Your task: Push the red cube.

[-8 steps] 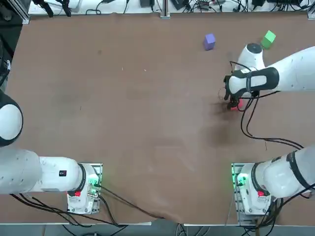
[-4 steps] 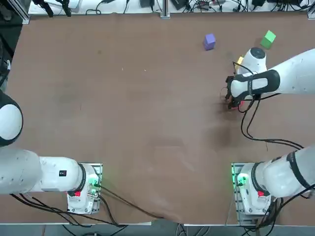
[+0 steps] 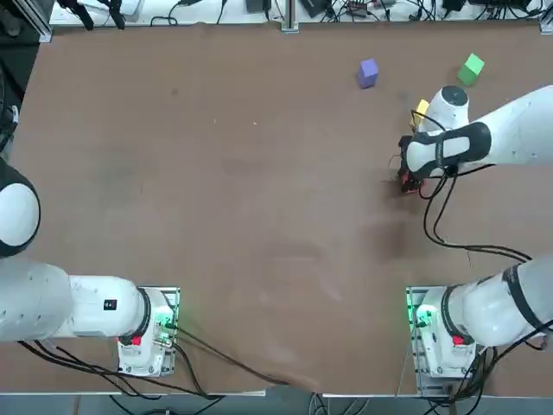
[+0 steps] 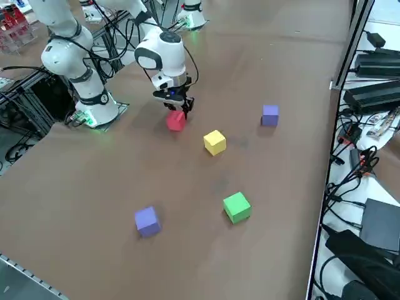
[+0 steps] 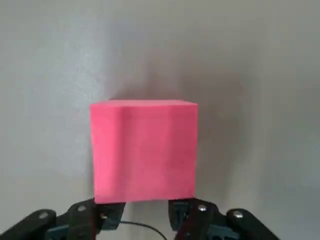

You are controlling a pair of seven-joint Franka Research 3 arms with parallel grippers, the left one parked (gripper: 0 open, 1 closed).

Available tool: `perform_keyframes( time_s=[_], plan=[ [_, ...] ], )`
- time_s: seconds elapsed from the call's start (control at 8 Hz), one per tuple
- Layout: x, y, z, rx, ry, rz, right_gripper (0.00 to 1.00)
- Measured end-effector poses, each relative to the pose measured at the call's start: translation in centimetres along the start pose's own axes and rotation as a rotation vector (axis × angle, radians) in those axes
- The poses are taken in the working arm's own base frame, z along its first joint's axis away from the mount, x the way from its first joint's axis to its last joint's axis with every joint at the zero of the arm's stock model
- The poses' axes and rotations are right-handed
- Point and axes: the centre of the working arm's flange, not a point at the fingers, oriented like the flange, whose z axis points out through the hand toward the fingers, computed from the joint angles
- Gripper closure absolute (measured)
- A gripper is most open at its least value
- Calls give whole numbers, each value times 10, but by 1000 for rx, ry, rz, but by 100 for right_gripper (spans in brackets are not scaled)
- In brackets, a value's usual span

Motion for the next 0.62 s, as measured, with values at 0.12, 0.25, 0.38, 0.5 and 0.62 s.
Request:
perform_keyframes(
  time_s=[0.12, 0.25, 0.38, 0.5, 0.62],
  plan=[
    [1, 0, 2, -4, 1, 2, 50],
    [6, 0, 4, -6, 0, 13, 51],
    [14, 0, 4, -7, -2, 34, 51],
    [24, -1, 4, -6, -4, 53, 51],
    [35, -2, 4, -5, -6, 66, 51]
  ],
)
